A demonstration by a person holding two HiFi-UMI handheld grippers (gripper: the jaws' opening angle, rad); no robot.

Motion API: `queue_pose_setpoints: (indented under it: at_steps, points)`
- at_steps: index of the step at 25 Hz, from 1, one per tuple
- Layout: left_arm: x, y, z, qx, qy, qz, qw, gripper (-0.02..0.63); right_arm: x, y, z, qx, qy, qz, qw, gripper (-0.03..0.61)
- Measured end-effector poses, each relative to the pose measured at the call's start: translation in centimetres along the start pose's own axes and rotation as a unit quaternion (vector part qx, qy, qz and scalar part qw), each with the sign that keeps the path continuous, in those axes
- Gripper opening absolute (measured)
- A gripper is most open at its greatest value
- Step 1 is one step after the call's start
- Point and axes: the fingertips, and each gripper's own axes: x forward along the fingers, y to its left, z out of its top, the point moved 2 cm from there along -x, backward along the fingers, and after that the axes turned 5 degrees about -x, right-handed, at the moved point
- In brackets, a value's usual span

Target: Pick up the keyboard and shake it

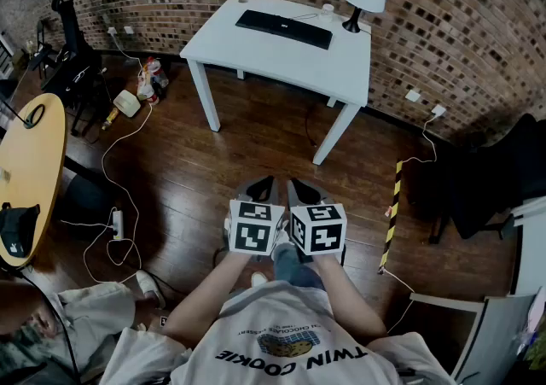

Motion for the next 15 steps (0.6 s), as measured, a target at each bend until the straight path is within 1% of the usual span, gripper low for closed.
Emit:
queue_pose_setpoints:
  at_steps: [6, 12, 15]
  points:
    - [5.4, 2.5, 2.5, -0.001, 0.004, 0.014, 0.9999, 0.006, 5.3, -3.0, 2.5, -0.003, -0.003, 0.013, 1.000, 0.003]
    - [11.5, 4.5, 6.7, -0.007, 0.008, 0.035, 0.9993, 0.006, 10.4, -7.4, 6.6, 0.000, -0.008, 0.031, 0.999, 0.003]
    - [14.7, 4.4, 9.1, -0.003, 0.008, 0.041, 0.9991, 0.006, 12.3, -10.1, 8.5, 0.001, -0.010, 0.037, 0.999, 0.003]
